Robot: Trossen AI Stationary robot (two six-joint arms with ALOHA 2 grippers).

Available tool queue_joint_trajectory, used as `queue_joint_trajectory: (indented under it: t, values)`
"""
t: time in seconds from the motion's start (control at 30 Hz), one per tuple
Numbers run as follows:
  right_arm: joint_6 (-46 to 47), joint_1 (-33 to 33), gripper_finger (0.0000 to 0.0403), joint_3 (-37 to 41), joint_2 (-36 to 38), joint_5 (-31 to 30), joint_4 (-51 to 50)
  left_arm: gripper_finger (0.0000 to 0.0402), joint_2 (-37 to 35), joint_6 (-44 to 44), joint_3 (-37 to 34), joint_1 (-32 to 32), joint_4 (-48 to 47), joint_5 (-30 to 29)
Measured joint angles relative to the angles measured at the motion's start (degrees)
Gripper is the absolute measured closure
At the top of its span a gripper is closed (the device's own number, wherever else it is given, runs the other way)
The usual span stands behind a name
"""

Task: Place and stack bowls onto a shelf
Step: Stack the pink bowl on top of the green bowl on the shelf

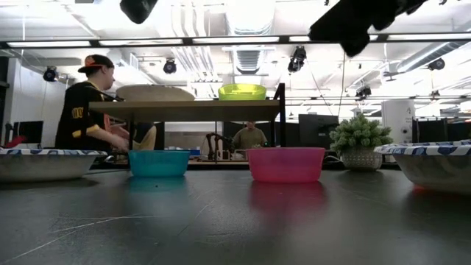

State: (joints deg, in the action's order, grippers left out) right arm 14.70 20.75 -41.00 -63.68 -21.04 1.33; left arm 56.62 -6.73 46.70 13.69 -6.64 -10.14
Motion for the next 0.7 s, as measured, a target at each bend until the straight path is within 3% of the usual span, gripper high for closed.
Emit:
queue_joint_trajectory:
  t: [0.17,0.53,0.7]
  values:
    - [7.53,0.0,0.0339,-5.12,-5.41,0.0,-3.39,0.0345,-0.97,2.47,-6.61,6.84,7.26,-4.72]
    - [13.16,-0.05,0.0339,-26.48,-17.12,-0.02,-30.54,0.0345,-4.62,2.82,-7.34,8.84,0.32,-5.25]
    - [14.14,-0.6,0.0339,-34.44,-22.91,0.02,-38.25,0.0345,-5.29,0.88,-7.35,9.41,-2.74,-4.46]
